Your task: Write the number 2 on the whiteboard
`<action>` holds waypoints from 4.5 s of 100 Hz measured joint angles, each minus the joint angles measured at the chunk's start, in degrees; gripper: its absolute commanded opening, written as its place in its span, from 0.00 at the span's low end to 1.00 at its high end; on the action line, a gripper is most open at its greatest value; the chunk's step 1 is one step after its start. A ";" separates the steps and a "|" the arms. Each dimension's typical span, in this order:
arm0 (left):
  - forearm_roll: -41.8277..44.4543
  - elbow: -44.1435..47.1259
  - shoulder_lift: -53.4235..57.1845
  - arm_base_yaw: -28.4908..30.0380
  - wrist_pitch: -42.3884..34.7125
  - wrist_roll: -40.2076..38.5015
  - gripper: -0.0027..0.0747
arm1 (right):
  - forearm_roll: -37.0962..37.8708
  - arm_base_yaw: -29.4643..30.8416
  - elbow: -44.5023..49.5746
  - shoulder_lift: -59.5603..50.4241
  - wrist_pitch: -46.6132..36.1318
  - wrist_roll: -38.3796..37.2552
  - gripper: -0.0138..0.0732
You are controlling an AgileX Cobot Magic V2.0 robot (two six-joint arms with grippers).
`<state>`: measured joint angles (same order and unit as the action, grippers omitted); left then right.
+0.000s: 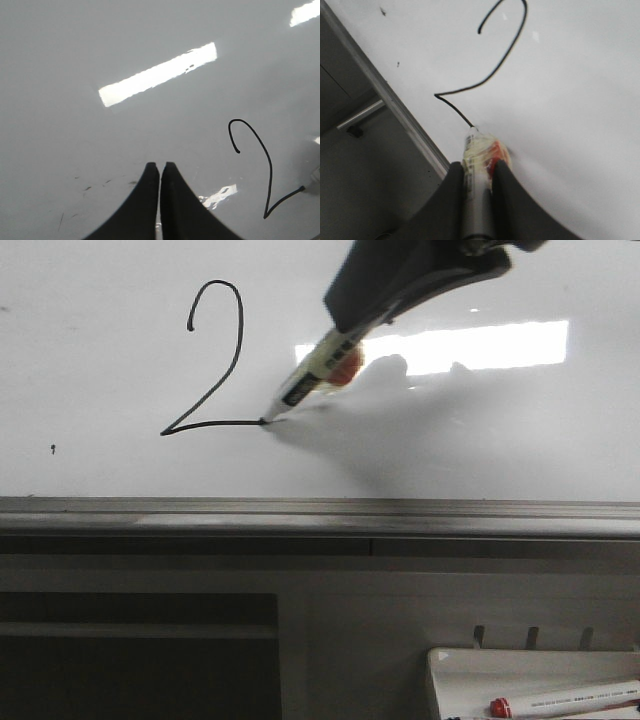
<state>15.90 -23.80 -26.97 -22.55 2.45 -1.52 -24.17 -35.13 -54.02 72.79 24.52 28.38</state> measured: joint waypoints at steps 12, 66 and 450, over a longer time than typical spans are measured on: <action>0.00 0.00 0.00 0.00 0.00 -0.11 0.01 | 0.00 2.11 2.21 -3.05 1.01 0.00 0.10; 8.21 0.00 -13.70 -12.59 -9.20 -0.11 0.55 | 3.70 -8.57 -3.85 -3.36 2.51 0.00 0.10; -31.43 -12.76 -29.27 -2.68 10.23 -0.22 0.58 | 0.14 -6.51 -9.73 -1.79 8.17 -0.50 0.59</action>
<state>-15.53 -36.56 -56.24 -25.23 12.68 -1.74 -24.02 -41.64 -63.75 71.00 32.69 27.88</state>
